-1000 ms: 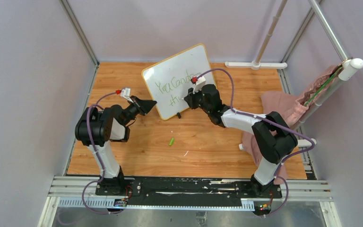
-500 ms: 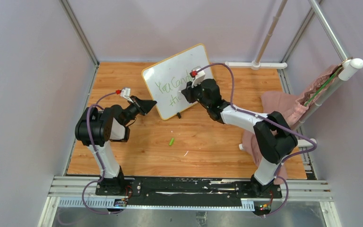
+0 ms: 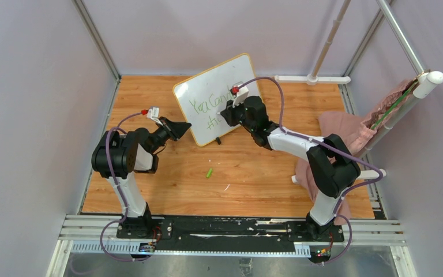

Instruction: Write a sentence on the whiteboard

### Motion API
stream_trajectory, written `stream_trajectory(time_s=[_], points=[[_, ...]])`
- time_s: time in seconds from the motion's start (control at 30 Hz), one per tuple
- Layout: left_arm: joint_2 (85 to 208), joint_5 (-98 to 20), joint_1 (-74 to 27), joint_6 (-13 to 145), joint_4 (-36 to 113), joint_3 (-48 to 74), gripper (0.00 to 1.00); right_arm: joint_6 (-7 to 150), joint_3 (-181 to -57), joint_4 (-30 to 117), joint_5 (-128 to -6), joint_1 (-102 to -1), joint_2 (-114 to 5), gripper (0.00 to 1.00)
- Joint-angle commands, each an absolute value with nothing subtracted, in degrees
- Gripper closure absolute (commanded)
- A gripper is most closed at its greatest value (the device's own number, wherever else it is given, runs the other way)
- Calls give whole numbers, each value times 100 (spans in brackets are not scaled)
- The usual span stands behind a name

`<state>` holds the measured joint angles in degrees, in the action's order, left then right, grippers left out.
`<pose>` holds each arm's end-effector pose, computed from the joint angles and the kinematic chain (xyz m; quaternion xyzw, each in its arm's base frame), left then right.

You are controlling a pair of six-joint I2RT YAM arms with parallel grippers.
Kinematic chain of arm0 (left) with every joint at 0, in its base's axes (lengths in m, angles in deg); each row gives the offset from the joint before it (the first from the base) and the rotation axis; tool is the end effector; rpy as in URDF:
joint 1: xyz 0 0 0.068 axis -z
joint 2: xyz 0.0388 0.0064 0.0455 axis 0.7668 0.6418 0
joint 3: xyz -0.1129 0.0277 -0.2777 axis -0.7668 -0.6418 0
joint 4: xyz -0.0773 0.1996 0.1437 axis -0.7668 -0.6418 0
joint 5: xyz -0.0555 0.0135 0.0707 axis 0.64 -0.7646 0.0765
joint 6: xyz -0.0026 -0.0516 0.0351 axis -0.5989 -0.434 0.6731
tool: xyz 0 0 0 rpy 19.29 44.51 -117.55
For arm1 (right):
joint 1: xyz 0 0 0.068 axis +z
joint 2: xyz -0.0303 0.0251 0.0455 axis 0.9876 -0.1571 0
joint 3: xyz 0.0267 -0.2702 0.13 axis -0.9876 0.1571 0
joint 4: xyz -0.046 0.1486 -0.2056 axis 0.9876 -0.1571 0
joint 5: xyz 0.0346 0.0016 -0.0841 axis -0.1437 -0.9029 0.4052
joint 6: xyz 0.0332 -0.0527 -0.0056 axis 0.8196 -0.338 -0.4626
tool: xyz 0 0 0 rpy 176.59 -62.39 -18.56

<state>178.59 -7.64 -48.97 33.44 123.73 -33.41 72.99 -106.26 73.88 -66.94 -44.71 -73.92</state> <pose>0.3118 -0.0365 0.1759 0.0069 0.6775 -0.4784 0.5586 0.3353 0.2533 0.2865 -0.2216 0.7191 0.2941 0.5893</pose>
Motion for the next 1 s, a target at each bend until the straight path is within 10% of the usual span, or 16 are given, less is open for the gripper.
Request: stream_trajectory(time_s=[0.0,0.97], points=[[18024,-782,-4821,3422,12504,-3298,100,7311,-10747,7390,-6734,-4457,-7468,100],[18016,-773,-4811,3421,12503,-3289,100,7307,-10549,7366,-6611,-4506,-7410,100]])
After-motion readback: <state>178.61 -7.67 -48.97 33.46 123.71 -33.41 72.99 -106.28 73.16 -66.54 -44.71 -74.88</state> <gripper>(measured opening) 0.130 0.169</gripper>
